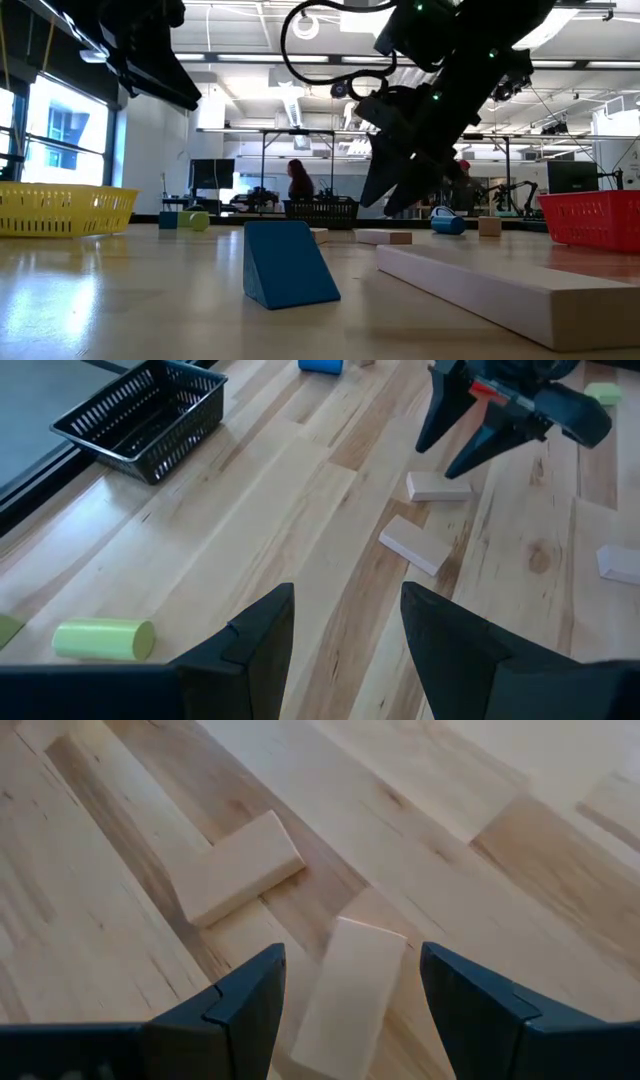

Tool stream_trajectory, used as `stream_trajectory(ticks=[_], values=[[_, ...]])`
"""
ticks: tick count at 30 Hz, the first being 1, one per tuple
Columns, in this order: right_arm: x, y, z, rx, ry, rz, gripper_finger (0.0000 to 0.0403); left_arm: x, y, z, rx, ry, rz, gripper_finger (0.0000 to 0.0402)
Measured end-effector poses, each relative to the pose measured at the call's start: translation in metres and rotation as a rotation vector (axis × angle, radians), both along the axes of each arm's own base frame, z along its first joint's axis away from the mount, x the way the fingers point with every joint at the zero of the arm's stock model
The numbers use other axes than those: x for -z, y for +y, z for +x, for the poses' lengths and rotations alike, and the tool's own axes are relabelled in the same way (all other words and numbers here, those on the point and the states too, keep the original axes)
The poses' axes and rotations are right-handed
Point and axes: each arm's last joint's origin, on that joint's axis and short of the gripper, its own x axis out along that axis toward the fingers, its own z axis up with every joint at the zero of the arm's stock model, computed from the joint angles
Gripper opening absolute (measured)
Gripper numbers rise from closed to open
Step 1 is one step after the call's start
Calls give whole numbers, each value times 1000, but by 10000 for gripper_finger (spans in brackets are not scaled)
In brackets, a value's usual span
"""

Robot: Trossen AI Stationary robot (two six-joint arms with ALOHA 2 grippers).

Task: Sort & place blocks by color
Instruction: Put the light brown block into the red bin

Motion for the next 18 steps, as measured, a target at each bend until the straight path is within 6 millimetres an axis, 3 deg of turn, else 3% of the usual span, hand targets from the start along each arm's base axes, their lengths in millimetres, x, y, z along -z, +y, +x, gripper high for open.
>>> stream_trajectory(ticks=[18], values=[[34, 2, 5, 1, 95, 20, 218, 0, 0, 0, -1, 0, 1, 170]])
